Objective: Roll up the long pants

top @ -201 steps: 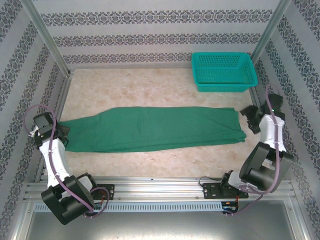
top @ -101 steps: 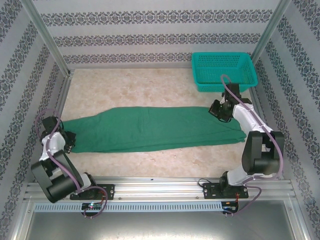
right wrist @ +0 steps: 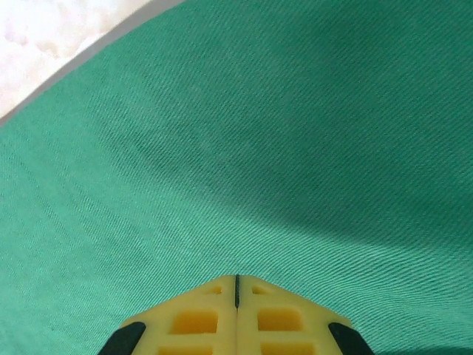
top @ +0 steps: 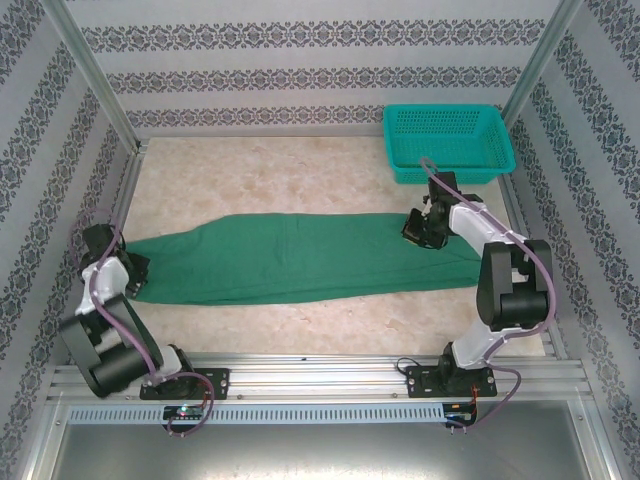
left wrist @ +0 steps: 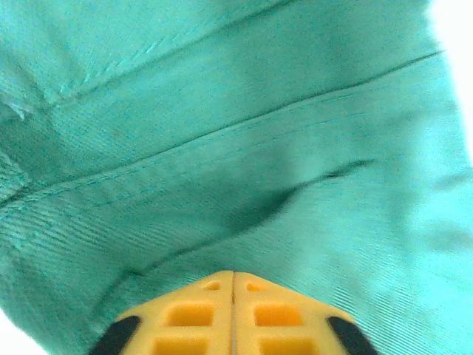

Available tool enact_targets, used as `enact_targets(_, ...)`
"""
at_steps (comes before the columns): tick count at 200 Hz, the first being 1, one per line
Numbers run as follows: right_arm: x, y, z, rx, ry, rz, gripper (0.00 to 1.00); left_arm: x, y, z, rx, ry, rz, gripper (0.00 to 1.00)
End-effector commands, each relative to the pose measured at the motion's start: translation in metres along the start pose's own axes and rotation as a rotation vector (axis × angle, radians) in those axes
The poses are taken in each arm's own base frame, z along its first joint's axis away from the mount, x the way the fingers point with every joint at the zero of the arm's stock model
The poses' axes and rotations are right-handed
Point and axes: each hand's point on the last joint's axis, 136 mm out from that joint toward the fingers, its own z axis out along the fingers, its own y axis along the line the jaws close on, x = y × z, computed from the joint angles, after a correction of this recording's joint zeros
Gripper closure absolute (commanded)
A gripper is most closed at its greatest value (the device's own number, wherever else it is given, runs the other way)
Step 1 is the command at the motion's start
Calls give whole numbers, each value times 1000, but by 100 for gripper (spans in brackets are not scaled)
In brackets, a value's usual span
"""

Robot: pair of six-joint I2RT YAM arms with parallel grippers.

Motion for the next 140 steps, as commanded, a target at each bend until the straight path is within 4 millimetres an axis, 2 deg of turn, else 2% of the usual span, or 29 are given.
enact_targets(1, 0, 9, 4, 1, 10, -9, 100, -27, -19, -50, 72, -162, 49, 72)
enact_targets(15, 1, 12, 9, -6, 21, -12, 100, -35, -25, -65, 100, -206, 60, 54)
enact_targets(20, 1, 13, 11, -7, 26, -13, 100, -37, -26, -67, 96, -211, 58, 50)
enact_targets(33, 3, 17, 17, -12, 40, -19, 100, -40, -25, -63, 72, -205, 57, 47)
enact_targets(47, 3, 21, 20, -15, 49, -25, 100, -38, -23, -48, 42, -166, 49, 47)
enact_targets(55, 4, 22, 22, -16, 55, -31, 100, -36, -23, -36, 32, -139, 45, 51)
enact_targets(68, 4, 24, 22, -18, 59, -33, 100, -31, -24, -15, 26, -87, 37, 62)
enact_targets(80, 6, 23, 22, -15, 66, -38, 100, -27, -25, 4, 14, -39, 30, 77)
enact_targets(90, 8, 21, 22, -8, 68, -44, 100, -24, -27, 18, 10, -3, 29, 81)
enact_targets(140, 13, 4, 28, 51, 84, -37, 100, -14, -20, 69, -67, 99, 18, 81)
